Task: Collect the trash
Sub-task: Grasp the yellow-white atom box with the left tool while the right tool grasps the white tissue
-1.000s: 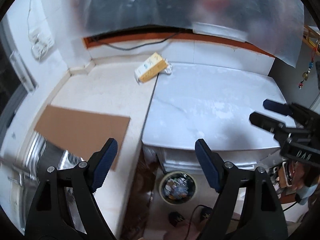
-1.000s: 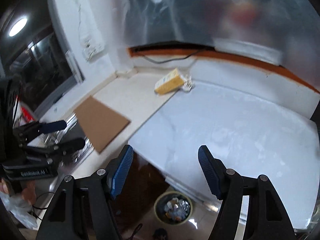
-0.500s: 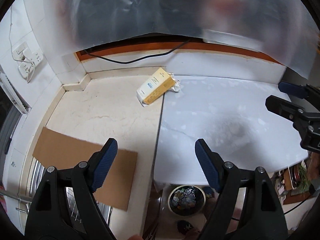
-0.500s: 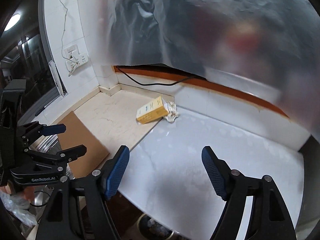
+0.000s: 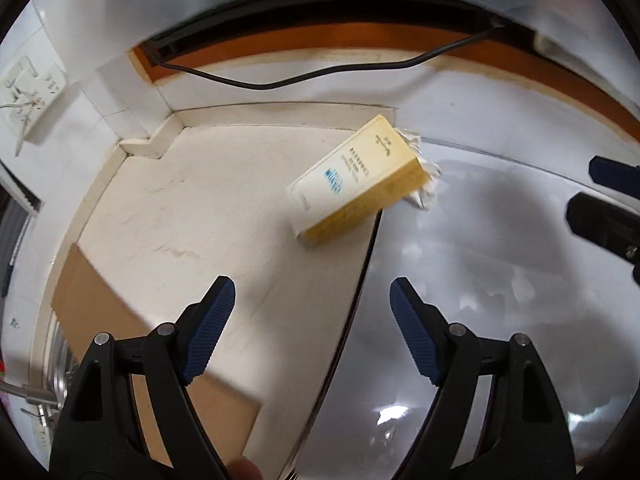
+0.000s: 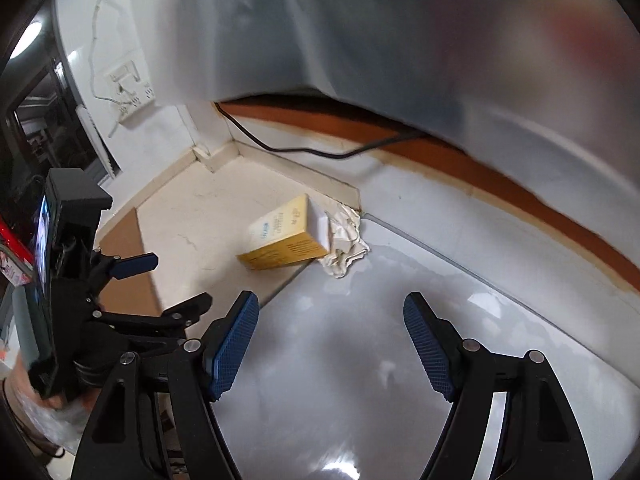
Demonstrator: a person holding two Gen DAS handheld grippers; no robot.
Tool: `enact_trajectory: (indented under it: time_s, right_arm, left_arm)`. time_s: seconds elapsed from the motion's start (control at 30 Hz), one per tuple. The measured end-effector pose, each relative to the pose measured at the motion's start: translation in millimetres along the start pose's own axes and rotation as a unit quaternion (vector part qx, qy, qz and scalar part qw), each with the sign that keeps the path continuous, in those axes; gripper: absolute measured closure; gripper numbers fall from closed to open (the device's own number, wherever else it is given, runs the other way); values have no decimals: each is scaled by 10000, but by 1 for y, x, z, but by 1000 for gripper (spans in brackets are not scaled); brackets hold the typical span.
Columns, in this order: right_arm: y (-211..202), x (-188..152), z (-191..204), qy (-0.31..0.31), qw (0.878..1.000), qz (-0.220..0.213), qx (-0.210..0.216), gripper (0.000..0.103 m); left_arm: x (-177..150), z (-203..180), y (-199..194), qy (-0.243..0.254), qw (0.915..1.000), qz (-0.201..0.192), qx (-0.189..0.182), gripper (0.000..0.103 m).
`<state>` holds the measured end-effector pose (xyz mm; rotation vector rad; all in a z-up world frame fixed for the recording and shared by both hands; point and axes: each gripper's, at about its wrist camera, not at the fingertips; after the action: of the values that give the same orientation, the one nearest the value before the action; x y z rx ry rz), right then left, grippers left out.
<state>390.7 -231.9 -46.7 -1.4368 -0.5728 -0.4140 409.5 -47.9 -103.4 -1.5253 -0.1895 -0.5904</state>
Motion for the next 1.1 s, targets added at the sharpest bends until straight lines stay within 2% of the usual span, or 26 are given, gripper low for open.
enact_trajectory:
  time_s: [0.13,0.33,0.53,0.83,0.93,1.0,1.03,1.1]
  right_arm:
    - [60,7,-17,51,9997,202,111,27]
    - [117,6,-32,194,9987,379,295,27]
    - [149,0,-34,202,9975,499,468,27]
    - [176,1,-25,43,9961,584,658,27]
    - [181,4,-19,-4,9957,574,724,27]
    - [186,7,-16,9,9954,587,762,27]
    - [187,8,-15,28,9951,595,789,27]
    - [193,11,-12,44,9946,613,831,27]
  left_arm:
    - [8,-5,42,-28,9998,-108,145,26]
    - [10,-15,86,45,9989,-250,392,26]
    - [17,-17,102,64,9961,-602,646,25]
    - [29,-8,117,-71,9953,-756,603,26]
    - [30,1,116,-130,9950,-798,592,49]
    - [33,8,112,-232,9953,-781,519,74]
    - [33,12,111,-317,9952,-782,502,76]
    - [33,21,109,-494,9953,-753,367,97]
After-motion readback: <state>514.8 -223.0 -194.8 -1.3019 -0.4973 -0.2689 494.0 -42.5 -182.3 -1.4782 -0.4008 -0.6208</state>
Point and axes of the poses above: each gripper's, at about its wrist camera, not at the fingertips, and y roughly the way its jaws point, z to its left, x to its top, and after that the axes turned 9 degrees about -x, right-handed
